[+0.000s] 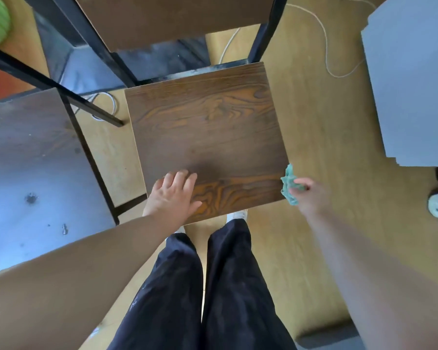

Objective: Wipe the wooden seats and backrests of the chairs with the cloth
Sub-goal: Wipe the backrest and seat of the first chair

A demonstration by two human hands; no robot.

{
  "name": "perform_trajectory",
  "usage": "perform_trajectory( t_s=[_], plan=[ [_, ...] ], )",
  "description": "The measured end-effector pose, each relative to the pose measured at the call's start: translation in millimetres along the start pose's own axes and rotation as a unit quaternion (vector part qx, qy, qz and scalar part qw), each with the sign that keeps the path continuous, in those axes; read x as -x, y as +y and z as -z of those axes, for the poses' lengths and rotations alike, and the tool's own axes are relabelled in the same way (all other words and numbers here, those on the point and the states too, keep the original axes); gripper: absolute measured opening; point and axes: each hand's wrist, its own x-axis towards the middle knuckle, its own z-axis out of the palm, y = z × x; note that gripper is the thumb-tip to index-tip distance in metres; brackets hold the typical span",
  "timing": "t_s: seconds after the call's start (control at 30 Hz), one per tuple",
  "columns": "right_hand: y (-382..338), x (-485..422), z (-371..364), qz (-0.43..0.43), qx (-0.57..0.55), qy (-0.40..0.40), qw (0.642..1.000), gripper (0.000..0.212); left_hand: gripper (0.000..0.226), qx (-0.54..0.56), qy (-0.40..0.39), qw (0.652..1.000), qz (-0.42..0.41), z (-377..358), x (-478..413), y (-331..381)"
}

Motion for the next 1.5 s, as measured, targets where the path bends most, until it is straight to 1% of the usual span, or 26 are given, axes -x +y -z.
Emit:
perform_trajectory(
  t_s=[0.1,0.23,0.33,0.43,0.53,0.7,0.9,1.07,1.13,1.2,1.33,1.43,1.5],
  plan=[
    [4,-5,-6,0.000,0.019,0.002,1.000,0.020,0.070,-0.007,-0.015,1.000,-0.012,-4,1,3],
    [0,2,-19,0.014,0.042,0.017,0.999,0.022,0.072,-0.013,-0.025,1.000,0.006,-13,13,-11],
    [-6,18,-37,0.055,0.082,0.007,0.995,0.022,0.072,0.000,-0.029,0.999,0.032,-20,21,-27],
    [-14,38,-62,0.097,0.135,-0.014,0.986,0.022,0.073,0.013,-0.036,0.998,0.059,-27,29,-44],
    [-25,61,-90,0.133,0.165,-0.035,0.977,0.022,0.072,0.038,-0.027,0.995,0.090,-35,41,-60],
    [-44,101,-142,0.170,0.171,-0.073,0.968,0.023,0.068,0.080,-0.015,0.988,0.135,-45,60,-79],
    [-60,147,-201,0.234,0.170,-0.124,0.949,0.028,0.063,0.112,0.005,0.979,0.172,-54,84,-99],
    [-69,170,-235,0.281,0.170,-0.161,0.931,0.031,0.064,0.121,0.012,0.975,0.186,-57,85,-112],
    [-75,172,-239,0.286,0.153,-0.172,0.930,0.032,0.065,0.116,0.011,0.973,0.200,-55,81,-117],
    [-85,167,-234,0.290,0.126,-0.166,0.934,0.031,0.066,0.110,0.013,0.971,0.213,-50,75,-121],
    [-120,133,-201,0.273,0.069,-0.143,0.949,0.030,0.066,0.105,0.024,0.972,0.211,-32,53,-120],
    [-155,94,-168,0.248,0.027,-0.110,0.962,0.029,0.067,0.098,0.043,0.974,0.201,-10,24,-110],
    [-180,66,-146,0.249,0.008,-0.082,0.965,0.028,0.068,0.108,0.053,0.972,0.200,7,0,-99]
  ],
)
